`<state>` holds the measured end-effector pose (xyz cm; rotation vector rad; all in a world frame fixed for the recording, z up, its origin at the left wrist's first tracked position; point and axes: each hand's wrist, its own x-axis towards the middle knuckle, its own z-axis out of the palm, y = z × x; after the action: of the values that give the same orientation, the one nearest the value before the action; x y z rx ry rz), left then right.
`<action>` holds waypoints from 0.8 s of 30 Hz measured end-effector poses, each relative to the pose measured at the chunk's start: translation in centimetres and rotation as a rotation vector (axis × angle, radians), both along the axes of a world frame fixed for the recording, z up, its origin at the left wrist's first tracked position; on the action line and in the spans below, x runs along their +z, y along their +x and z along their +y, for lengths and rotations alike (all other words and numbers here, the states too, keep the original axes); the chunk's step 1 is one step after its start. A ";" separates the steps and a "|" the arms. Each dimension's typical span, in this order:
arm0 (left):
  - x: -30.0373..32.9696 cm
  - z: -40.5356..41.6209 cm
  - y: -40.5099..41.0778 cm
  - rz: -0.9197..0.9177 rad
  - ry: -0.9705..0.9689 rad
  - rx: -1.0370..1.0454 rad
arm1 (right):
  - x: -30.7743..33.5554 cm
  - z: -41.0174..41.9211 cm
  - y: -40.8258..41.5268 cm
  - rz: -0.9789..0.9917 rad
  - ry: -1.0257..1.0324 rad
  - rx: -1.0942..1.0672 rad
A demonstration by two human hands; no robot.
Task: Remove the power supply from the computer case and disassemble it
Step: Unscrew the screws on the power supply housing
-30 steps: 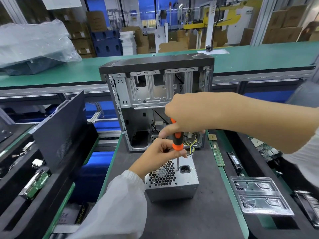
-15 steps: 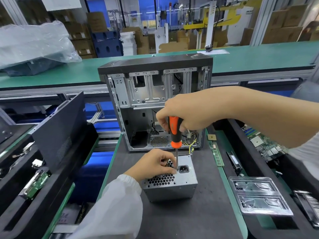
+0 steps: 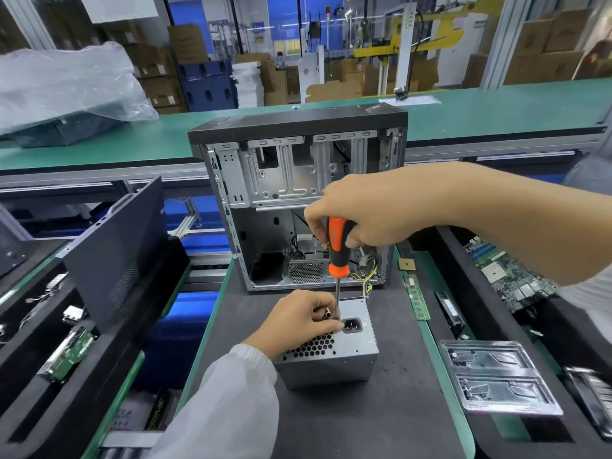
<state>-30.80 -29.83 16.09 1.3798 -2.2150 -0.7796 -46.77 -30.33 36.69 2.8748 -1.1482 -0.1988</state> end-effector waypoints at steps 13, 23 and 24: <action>0.7 -0.3 -2.6 0.993 0.620 0.213 | -0.1 0.8 -3.1 0.088 0.047 -0.077; -0.1 -0.2 -3.4 0.861 0.418 0.218 | -1.3 0.9 -3.3 0.073 0.091 -0.122; -0.1 -0.1 -3.5 0.780 0.360 0.215 | -1.3 0.8 -3.2 0.072 0.089 -0.123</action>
<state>-34.27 -29.91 15.95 1.1501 -1.3470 -1.3896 -50.00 -29.50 35.37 2.8466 -1.3371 -0.3633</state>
